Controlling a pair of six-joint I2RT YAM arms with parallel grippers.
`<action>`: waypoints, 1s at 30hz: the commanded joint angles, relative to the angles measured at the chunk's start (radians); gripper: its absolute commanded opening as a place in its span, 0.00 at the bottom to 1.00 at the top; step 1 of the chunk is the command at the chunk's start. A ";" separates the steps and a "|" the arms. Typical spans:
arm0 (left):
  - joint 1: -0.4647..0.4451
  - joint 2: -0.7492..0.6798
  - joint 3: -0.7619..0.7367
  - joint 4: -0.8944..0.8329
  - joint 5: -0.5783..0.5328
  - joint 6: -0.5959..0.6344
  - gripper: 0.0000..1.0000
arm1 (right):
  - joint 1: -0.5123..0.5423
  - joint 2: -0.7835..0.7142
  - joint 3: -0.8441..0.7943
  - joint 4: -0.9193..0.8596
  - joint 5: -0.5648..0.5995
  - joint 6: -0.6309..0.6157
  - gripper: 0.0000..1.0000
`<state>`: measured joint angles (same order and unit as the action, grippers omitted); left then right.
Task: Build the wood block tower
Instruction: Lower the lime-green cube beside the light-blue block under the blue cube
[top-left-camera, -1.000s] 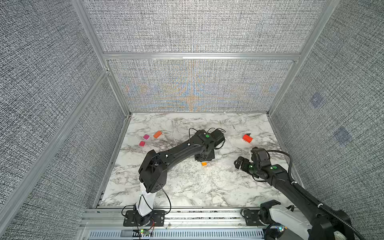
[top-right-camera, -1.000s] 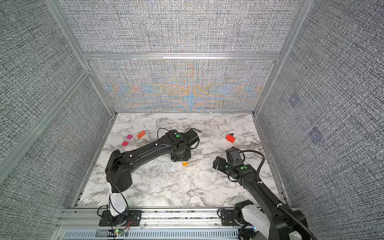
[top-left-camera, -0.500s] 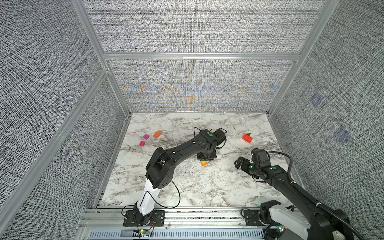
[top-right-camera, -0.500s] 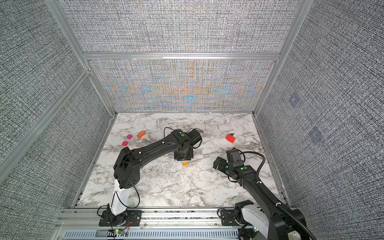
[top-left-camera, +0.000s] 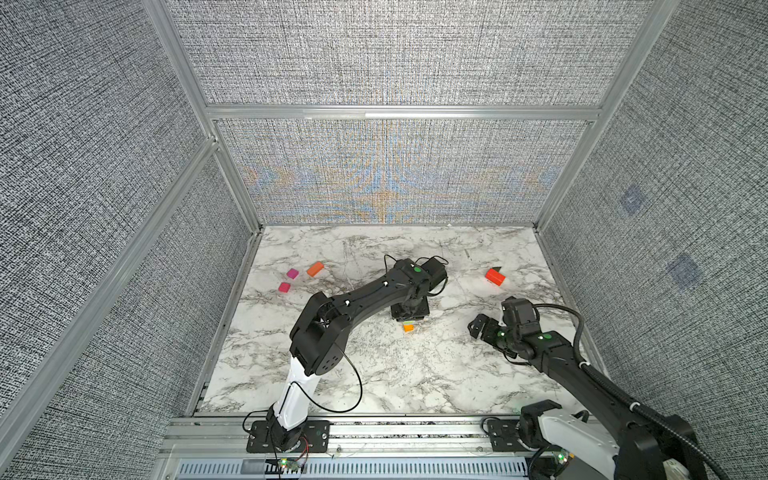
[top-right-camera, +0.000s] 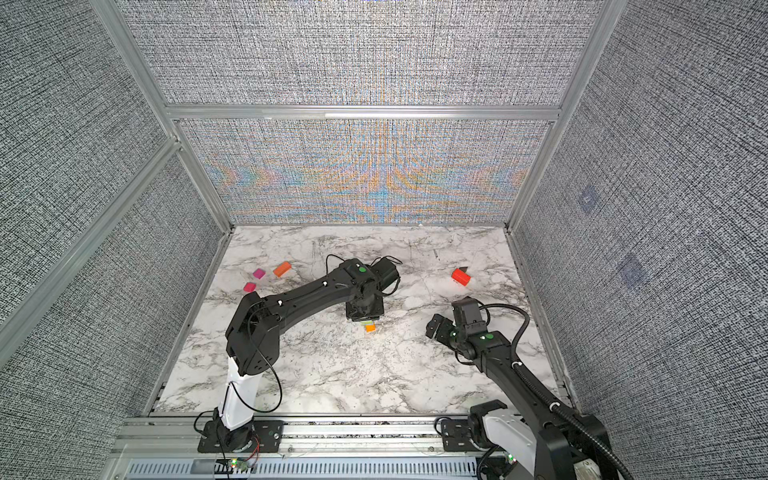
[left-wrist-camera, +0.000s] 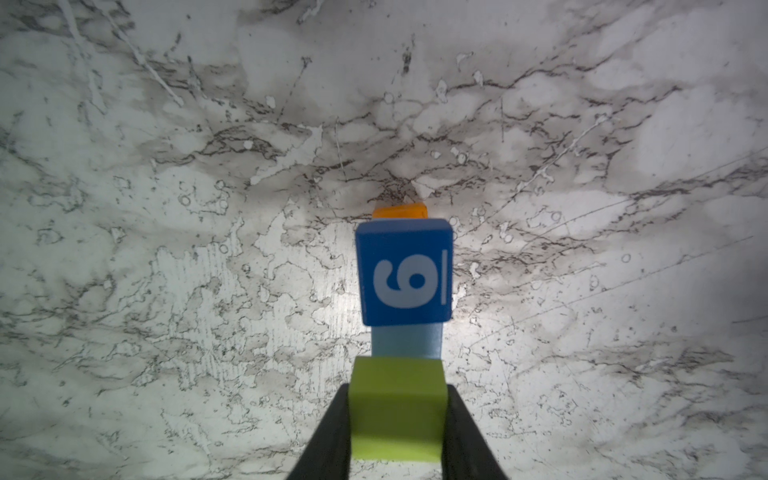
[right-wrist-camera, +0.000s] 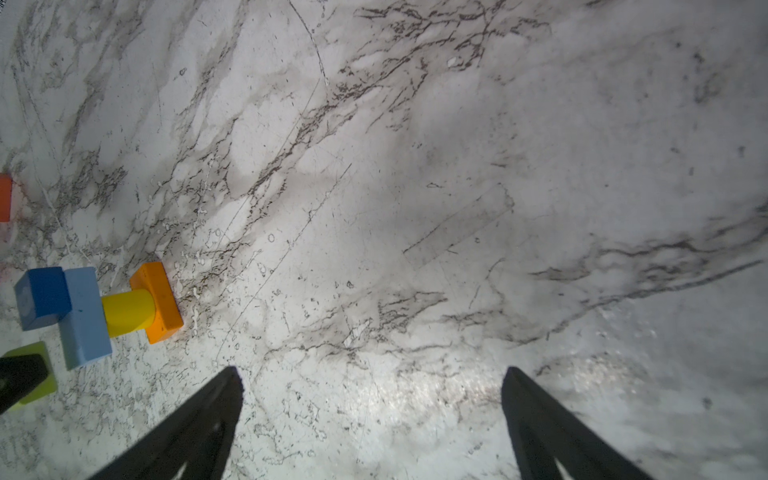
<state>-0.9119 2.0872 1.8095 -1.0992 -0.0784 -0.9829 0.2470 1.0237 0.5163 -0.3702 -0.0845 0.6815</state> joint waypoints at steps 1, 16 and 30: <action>0.003 0.011 0.010 -0.004 0.003 0.017 0.31 | -0.002 0.003 0.000 0.011 0.002 -0.001 0.99; 0.013 0.027 0.014 0.006 0.017 0.031 0.31 | -0.003 0.005 -0.001 0.011 0.000 -0.004 0.99; 0.013 0.034 0.023 0.013 0.023 0.033 0.31 | -0.005 0.015 0.005 0.003 -0.006 -0.017 0.99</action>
<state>-0.8997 2.1166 1.8271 -1.0935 -0.0528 -0.9569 0.2428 1.0374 0.5163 -0.3702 -0.0879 0.6762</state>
